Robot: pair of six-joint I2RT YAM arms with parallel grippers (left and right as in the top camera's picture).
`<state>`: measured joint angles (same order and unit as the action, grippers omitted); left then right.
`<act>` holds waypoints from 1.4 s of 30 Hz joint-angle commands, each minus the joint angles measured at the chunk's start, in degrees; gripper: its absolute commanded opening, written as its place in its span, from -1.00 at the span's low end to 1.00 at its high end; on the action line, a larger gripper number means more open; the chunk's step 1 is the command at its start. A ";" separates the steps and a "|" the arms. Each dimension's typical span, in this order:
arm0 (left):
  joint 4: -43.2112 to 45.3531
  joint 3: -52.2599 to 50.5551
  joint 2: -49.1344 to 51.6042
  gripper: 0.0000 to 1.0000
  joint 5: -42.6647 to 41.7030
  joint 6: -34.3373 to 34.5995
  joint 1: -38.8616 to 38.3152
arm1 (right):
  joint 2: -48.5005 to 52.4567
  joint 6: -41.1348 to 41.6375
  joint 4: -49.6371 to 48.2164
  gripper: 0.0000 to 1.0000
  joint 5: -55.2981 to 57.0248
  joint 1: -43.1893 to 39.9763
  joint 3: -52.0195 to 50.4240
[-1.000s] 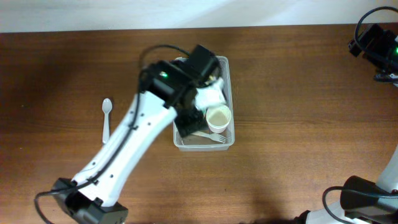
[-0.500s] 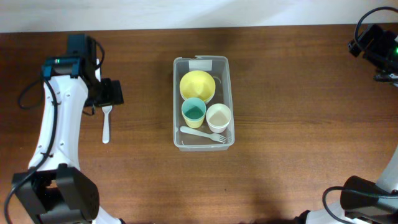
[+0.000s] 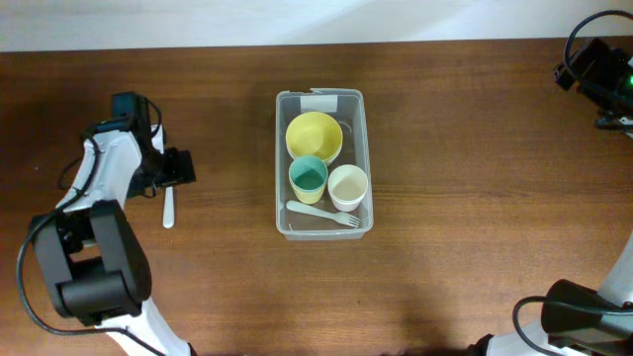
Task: Pack container
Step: 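Grasp the white spoon with the left gripper, then lay the spoon in the container beside the fork and release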
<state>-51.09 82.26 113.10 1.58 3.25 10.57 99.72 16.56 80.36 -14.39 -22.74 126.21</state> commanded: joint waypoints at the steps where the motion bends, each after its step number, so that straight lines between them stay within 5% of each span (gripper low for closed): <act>1: 1.70 -0.31 3.72 0.88 -3.10 -5.16 0.57 | 0.31 0.46 -0.20 0.97 0.28 -0.15 0.00; 6: 2.49 -0.31 7.78 0.62 -3.76 -6.71 0.57 | 0.28 0.46 -0.17 0.97 0.28 -0.15 0.00; 12: 2.99 -0.24 8.76 -0.10 -3.72 -7.26 0.63 | 0.31 0.46 -0.17 0.98 0.31 -0.15 0.00; 15: 3.06 0.55 8.76 -0.69 -3.72 -7.26 0.63 | 0.31 0.46 -0.17 0.97 0.28 -0.15 0.00; 20: -0.09 3.63 8.61 -0.81 -3.78 -8.46 0.17 | 0.31 0.46 -0.17 0.98 0.28 -0.15 0.00; 26: -18.12 19.67 7.17 -0.97 -3.80 -11.39 -4.55 | 0.31 0.46 -0.17 0.98 0.28 -0.15 0.00; 31: -25.75 31.69 -0.04 -0.97 -5.46 -21.66 -15.76 | 0.31 0.46 -0.17 0.98 0.28 -0.15 0.00; 39: -28.63 32.48 -10.05 -0.98 -5.25 -43.74 -36.39 | 0.31 0.46 -0.20 0.98 0.28 -0.15 0.00; 42: -29.14 31.23 -9.16 -0.98 -5.27 -46.69 -40.54 | 0.31 0.46 -0.17 0.98 0.28 -0.15 0.00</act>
<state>-79.83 114.30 102.76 -3.29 -33.89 -26.96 99.72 16.58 80.36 -14.39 -22.74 126.21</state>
